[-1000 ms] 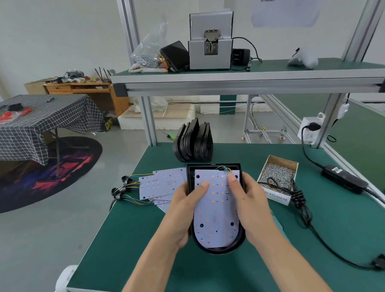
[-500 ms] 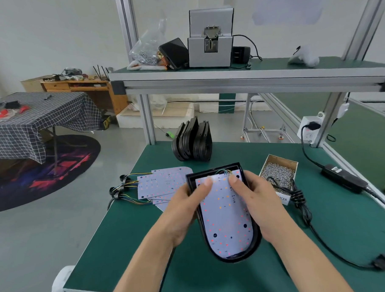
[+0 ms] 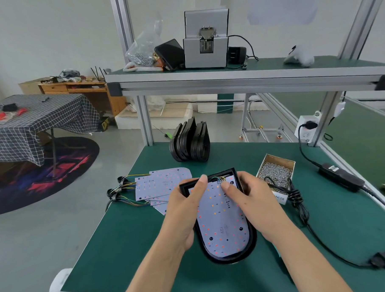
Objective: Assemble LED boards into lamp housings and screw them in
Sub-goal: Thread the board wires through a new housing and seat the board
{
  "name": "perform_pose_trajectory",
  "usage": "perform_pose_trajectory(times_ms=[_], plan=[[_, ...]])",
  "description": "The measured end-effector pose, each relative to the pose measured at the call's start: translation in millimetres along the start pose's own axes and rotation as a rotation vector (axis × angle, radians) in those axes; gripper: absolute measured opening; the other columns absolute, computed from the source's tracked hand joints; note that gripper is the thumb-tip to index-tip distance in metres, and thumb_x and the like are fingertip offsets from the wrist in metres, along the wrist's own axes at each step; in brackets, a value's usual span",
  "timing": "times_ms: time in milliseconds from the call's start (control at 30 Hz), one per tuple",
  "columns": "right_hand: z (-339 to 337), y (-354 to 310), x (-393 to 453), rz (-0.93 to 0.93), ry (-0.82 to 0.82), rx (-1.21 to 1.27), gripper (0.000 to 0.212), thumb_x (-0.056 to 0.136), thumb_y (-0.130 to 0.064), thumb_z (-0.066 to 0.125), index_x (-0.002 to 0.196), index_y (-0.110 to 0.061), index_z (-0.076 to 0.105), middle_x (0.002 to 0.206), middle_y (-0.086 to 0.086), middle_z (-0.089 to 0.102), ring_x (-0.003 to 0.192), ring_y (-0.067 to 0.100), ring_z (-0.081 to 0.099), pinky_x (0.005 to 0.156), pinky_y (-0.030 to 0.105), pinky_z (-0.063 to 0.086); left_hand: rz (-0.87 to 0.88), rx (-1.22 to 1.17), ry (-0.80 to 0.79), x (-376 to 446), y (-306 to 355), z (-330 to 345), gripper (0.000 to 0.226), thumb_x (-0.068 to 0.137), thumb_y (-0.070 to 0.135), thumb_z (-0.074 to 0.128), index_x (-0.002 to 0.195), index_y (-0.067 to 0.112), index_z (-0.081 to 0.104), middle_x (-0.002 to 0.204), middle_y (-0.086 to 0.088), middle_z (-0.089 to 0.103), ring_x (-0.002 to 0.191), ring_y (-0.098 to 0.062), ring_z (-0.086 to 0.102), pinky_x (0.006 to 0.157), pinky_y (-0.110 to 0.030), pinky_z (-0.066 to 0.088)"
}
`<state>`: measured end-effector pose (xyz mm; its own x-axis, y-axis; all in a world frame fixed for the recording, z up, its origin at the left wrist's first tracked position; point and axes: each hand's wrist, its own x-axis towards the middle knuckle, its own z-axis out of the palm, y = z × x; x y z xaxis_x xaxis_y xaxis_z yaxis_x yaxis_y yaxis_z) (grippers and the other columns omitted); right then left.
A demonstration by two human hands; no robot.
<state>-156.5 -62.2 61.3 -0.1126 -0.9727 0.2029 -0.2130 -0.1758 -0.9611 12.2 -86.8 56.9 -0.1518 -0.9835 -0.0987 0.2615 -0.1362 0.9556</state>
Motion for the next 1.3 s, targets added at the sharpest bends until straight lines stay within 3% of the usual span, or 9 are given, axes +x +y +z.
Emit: perform_pose_trajectory(times_ms=[200, 333, 533, 700, 867, 933, 1000, 1133, 1300], plan=[[2.2, -2.4, -2.5, 0.038, -0.005, 0.075, 0.022, 0.094, -0.047, 0.071, 0.087, -0.026, 0.072, 0.082, -0.008, 0.071, 0.076, 0.006, 0.066, 0.067, 0.018, 0.05, 0.054, 0.057, -0.032, -2.3, -3.1, 1.6, 0.041, 0.065, 0.06, 0.081, 0.095, 0.033, 0.076, 0.111, -0.011, 0.075, 0.116, -0.037, 0.066, 0.106, -0.06, 0.05], [6.7, -1.8, 0.5, 0.133, 0.005, 0.159, 0.028, 0.082, -0.049, 0.071, 0.087, -0.021, 0.07, 0.087, 0.001, 0.074, 0.079, 0.01, 0.068, 0.077, 0.032, 0.053, 0.086, 0.09, -0.052, -1.9, -5.1, -0.5, 0.034, 0.071, 0.053, 0.08, 0.097, 0.032, 0.075, 0.104, -0.007, 0.075, 0.103, -0.027, 0.07, 0.104, -0.052, 0.054], [8.4, -2.2, 4.1, 0.276, -0.01, 0.217, 0.024, 0.07, -0.04, 0.072, 0.087, -0.022, 0.074, 0.089, 0.001, 0.075, 0.083, 0.014, 0.068, 0.087, 0.041, 0.053, 0.172, 0.157, -0.041, -3.8, -11.6, -2.5, 0.038, 0.073, 0.054, 0.078, 0.103, 0.031, 0.074, 0.101, 0.009, 0.076, 0.097, -0.007, 0.07, 0.085, -0.023, 0.051], [11.4, -4.0, 3.2, 0.311, 0.003, 0.202, 0.027, 0.072, -0.039, 0.073, 0.09, -0.019, 0.074, 0.101, 0.012, 0.075, 0.089, 0.021, 0.07, 0.098, 0.051, 0.053, 0.2, 0.213, -0.025, -4.7, -17.3, -4.4, 0.042, 0.071, 0.06, 0.077, 0.105, 0.036, 0.071, 0.104, 0.009, 0.075, 0.101, -0.012, 0.07, 0.09, -0.029, 0.054], [5.7, -2.4, 1.5, 0.294, -0.105, 0.232, 0.023, 0.089, -0.04, 0.077, 0.105, -0.023, 0.077, 0.112, 0.006, 0.078, 0.111, 0.025, 0.072, 0.104, 0.045, 0.053, 0.162, 0.135, 0.01, -2.0, -18.6, -11.0, 0.036, 0.07, 0.056, 0.08, 0.098, 0.035, 0.073, 0.102, -0.006, 0.075, 0.103, -0.028, 0.07, 0.098, -0.048, 0.056], [5.9, -1.5, 0.3, 0.318, -0.126, 0.276, 0.025, 0.091, -0.035, 0.075, 0.108, -0.018, 0.077, 0.114, 0.01, 0.077, 0.11, 0.028, 0.072, 0.101, 0.044, 0.053, 0.171, 0.144, 0.01, -3.2, -18.7, -11.7, 0.034, 0.072, 0.053, 0.079, 0.098, 0.034, 0.073, 0.103, -0.005, 0.075, 0.106, -0.03, 0.069, 0.098, -0.048, 0.056], [9.5, -0.5, 0.9, 0.339, -0.061, 0.253, 0.024, 0.087, -0.032, 0.075, 0.102, -0.013, 0.076, 0.103, 0.008, 0.078, 0.097, 0.025, 0.073, 0.092, 0.042, 0.053, 0.209, 0.195, -0.003, -4.9, -18.9, -10.0, 0.028, 0.079, 0.047, 0.077, 0.101, 0.031, 0.073, 0.103, 0.003, 0.075, 0.103, -0.021, 0.069, 0.091, -0.037, 0.055], [16.6, -0.9, 2.6, 0.361, 0.014, 0.204, 0.049, 0.069, -0.04, 0.068, 0.102, -0.003, 0.067, 0.083, 0.0, 0.066, 0.075, 0.013, 0.06, 0.075, 0.036, 0.047, 0.264, 0.281, 0.01, -7.3, -20.2, -6.0, 0.025, 0.084, 0.043, 0.073, 0.105, 0.029, 0.07, 0.103, 0.011, 0.074, 0.103, -0.009, 0.069, 0.091, -0.028, 0.051], [17.0, -0.1, 4.1, 0.348, 0.031, 0.151, 0.039, 0.07, -0.037, 0.066, 0.097, -0.01, 0.071, 0.084, 0.0, 0.069, 0.072, 0.01, 0.061, 0.074, 0.033, 0.048, 0.301, 0.352, 0.03, -7.8, -22.2, -6.5, 0.022, 0.086, 0.044, 0.072, 0.105, 0.032, 0.069, 0.103, 0.015, 0.073, 0.104, -0.006, 0.068, 0.091, -0.028, 0.051]])
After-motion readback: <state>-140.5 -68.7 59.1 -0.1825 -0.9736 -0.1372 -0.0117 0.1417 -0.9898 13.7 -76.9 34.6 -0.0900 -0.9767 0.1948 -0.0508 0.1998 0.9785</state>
